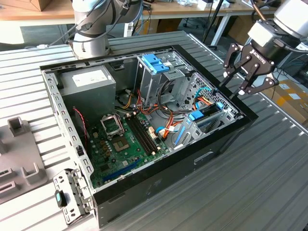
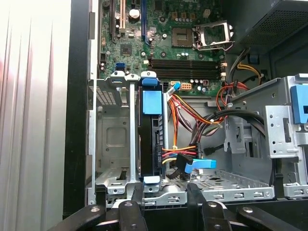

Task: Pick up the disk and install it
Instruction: 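Insert the first disk wire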

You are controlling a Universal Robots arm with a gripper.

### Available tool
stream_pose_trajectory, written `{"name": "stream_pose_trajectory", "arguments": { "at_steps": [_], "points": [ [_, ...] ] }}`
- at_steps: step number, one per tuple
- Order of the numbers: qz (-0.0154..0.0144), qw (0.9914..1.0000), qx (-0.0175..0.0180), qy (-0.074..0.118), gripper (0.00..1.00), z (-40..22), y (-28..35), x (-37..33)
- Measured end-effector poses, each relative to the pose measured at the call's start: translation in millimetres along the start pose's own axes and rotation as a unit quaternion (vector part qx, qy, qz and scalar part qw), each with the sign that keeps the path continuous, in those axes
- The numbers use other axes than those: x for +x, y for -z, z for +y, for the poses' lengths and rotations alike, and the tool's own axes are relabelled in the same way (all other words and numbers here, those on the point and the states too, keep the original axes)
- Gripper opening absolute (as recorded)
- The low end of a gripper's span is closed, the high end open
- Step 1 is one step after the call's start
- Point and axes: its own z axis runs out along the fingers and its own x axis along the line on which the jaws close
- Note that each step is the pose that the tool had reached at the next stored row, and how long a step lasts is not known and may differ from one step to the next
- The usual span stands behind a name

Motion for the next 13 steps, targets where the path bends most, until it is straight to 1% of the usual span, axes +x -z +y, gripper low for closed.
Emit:
{"name": "stream_pose_trajectory", "arguments": {
  "at_steps": [5, 8, 11, 13],
  "points": [
    [0.0000, 1.00000, 0.0000, 0.000, 0.48, 5.8, -1.3, -0.3],
    [0.0000, 1.00000, 0.0000, 0.000, 0.48, 8.9, -2.2, -1.8],
    [0.0000, 1.00000, 0.0000, 0.000, 0.48, 12.6, -3.6, -5.3],
    [0.0000, 1.00000, 0.0000, 0.000, 0.48, 13.9, -4.4, -7.6]
  ]
}}
